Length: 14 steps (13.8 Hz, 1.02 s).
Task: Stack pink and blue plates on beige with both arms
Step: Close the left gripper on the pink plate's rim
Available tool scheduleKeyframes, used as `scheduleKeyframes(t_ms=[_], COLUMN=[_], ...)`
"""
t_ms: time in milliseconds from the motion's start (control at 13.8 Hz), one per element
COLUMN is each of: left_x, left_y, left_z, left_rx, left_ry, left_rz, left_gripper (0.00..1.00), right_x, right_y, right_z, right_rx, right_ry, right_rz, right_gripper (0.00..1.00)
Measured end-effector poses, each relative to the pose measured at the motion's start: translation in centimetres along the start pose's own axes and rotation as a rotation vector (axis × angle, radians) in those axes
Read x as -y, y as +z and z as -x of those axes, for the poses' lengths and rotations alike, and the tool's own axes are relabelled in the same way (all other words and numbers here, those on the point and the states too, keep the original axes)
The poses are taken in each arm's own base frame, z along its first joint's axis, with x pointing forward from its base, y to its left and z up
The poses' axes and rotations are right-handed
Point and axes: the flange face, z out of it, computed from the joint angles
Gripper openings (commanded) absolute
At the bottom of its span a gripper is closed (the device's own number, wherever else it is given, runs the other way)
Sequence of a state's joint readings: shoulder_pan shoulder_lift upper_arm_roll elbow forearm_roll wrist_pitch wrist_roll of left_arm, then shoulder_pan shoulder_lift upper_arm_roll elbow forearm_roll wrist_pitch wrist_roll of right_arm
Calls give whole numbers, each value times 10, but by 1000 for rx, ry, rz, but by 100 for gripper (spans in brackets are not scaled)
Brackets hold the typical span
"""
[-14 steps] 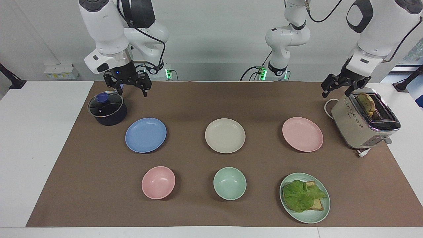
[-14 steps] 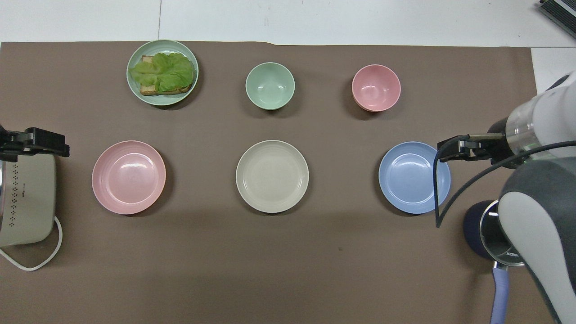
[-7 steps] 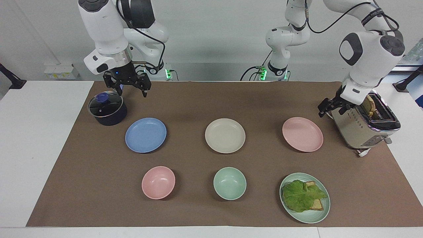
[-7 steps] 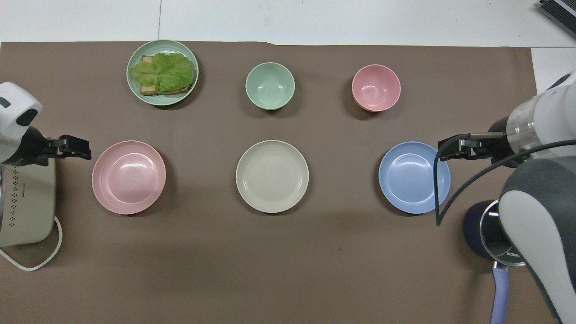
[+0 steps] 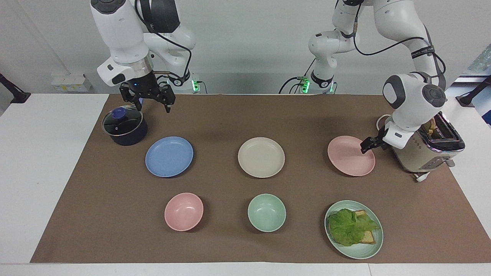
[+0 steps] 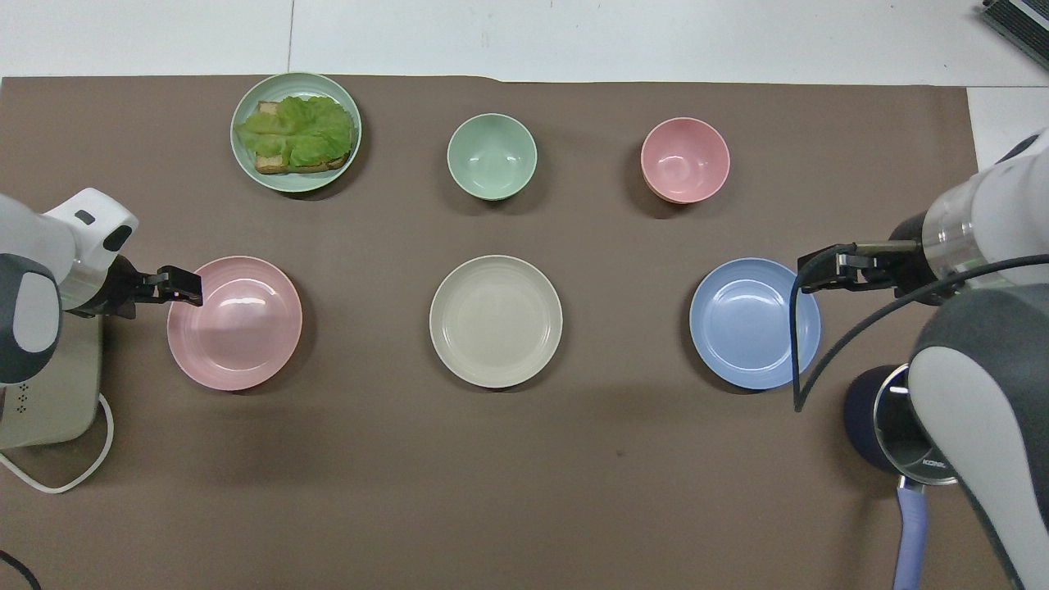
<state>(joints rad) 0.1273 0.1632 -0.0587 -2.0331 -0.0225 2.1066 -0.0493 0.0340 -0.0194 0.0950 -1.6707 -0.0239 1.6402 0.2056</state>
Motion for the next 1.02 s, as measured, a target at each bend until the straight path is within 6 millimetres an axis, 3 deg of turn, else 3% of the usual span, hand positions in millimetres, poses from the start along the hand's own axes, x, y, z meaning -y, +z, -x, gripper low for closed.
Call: scheduleKeyframes(t_ms=[291, 581, 654, 726, 799, 944, 1017], left_x=[13, 19, 22, 24, 24, 24, 24], left_y=[30, 46, 50, 51, 51, 50, 49], left_z=[7, 17, 21, 24, 26, 27, 27], left_rx=[31, 67, 78, 82, 84, 84, 83], left_ry=[-23, -38, -43, -47, -48, -47, -47], left_rz=[1, 0, -1, -1, -1, -1, -1], left_gripper=[100, 100, 79, 45, 19, 0, 0], right_x=[-1, -4, -7, -8, -9, -9, -9], right_y=[1, 1, 1, 2, 2, 2, 2], right_z=[0, -1, -1, -2, -2, -2, -2], right_rx=[1, 2, 2, 3, 3, 4, 4], right_ry=[2, 8, 11, 13, 13, 12, 12], right_rz=[0, 0, 0, 0, 0, 1, 1], right_gripper=[100, 100, 100, 100, 100, 100, 100])
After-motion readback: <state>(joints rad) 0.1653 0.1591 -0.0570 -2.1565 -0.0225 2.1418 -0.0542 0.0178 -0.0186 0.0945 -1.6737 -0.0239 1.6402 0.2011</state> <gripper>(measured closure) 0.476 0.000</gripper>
